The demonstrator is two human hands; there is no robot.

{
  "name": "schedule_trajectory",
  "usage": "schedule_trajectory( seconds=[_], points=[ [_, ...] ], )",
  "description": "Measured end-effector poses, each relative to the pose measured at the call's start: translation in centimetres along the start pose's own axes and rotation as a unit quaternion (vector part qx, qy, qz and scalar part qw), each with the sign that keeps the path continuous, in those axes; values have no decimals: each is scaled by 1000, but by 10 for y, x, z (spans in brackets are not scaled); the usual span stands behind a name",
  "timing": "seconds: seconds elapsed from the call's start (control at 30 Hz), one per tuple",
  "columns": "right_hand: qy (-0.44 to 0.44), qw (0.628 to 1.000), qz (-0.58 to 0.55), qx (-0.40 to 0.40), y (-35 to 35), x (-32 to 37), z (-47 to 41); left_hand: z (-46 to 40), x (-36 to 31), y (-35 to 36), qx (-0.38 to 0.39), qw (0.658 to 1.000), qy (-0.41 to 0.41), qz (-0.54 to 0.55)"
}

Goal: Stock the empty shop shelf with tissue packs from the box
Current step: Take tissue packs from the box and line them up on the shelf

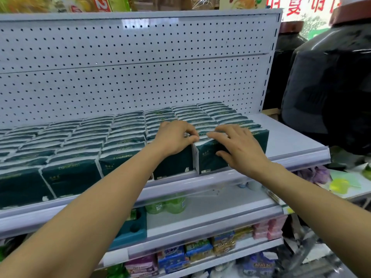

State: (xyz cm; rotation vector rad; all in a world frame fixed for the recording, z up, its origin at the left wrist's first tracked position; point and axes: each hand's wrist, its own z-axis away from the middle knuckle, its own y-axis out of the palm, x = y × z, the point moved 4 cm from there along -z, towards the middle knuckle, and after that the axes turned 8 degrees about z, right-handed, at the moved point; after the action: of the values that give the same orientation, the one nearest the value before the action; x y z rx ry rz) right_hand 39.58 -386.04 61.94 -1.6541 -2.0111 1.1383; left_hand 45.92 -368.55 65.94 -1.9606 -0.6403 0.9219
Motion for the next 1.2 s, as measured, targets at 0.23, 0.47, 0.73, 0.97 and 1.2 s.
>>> schedule_trajectory(
  seconds=[0.23, 0.47, 0.73, 0.97, 1.2],
  points=[
    [-7, 999, 12, 48, 20, 6, 11, 32, 19, -5, 73, 992, 17, -105],
    [-6, 999, 21, 45, 27, 8, 0, 47, 34, 8, 108, 967, 25, -231],
    [-20, 997, 51, 60, 32, 10, 13, 48, 33, 8, 108, 969, 33, -219],
    [-19, 992, 38, 119, 32, 10, 9, 50, 31, 10, 114, 963, 22, -242],
    [70, 997, 18, -8, -13, 17, 30, 80, -1, 0, -98, 974, 75, -190]
  ],
)
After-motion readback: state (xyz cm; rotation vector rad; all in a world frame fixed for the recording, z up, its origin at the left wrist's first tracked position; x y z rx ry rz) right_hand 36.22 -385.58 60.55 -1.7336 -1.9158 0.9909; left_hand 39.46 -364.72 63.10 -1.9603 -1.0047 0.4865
